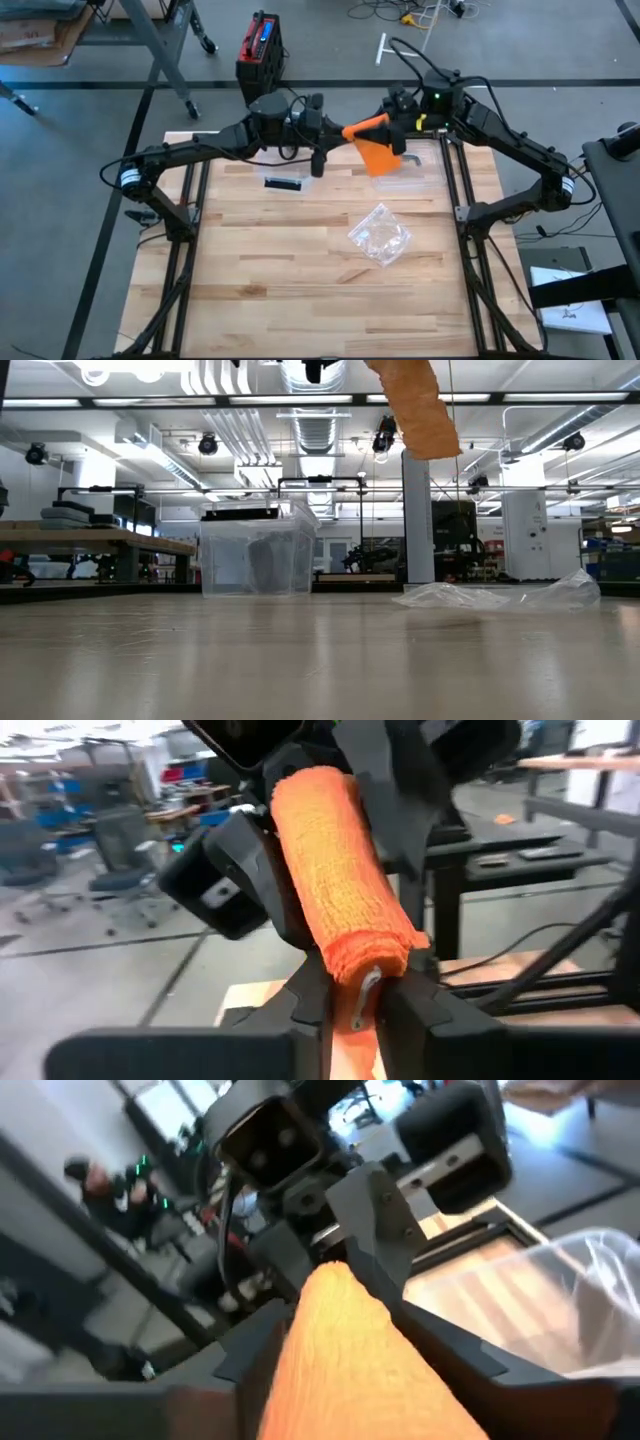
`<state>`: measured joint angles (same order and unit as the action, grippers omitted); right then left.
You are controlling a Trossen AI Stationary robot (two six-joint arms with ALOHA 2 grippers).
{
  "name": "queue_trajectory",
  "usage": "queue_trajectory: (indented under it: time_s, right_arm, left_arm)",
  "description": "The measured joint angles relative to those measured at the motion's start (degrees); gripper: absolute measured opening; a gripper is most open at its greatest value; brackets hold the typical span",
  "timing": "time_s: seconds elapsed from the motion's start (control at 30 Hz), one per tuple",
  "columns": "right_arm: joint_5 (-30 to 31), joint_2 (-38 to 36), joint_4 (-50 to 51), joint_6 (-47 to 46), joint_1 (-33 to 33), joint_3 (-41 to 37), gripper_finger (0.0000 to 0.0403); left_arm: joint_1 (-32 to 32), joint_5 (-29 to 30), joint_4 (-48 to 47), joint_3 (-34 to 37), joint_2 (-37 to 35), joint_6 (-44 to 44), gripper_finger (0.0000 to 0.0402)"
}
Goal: Roll bandage
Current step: Roll the orange bandage
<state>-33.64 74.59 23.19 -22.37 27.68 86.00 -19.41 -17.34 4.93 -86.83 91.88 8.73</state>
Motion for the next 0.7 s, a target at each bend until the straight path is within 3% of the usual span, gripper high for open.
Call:
queue_trajectory:
  time_s: [0.13,0.37,0.7]
  right_arm:
    - [2.3,0.0,-0.2,-7.7,0.2,0.0,0.0231]
    - [2.9,-0.5,0.7,-9.4,1.4,0.0,0.0285]
    - [2.9,-0.9,0.6,-11.2,1.8,0.0,0.0285]
  left_arm:
    - [0.0,2.5,0.0,0.0,0.0,1.0,0.0059]
    - [-0.1,4.1,0.4,0.0,0.0,5.3,0.0036]
    - [0.0,4.2,1.0,0.0,0.1,10.8,0.0046]
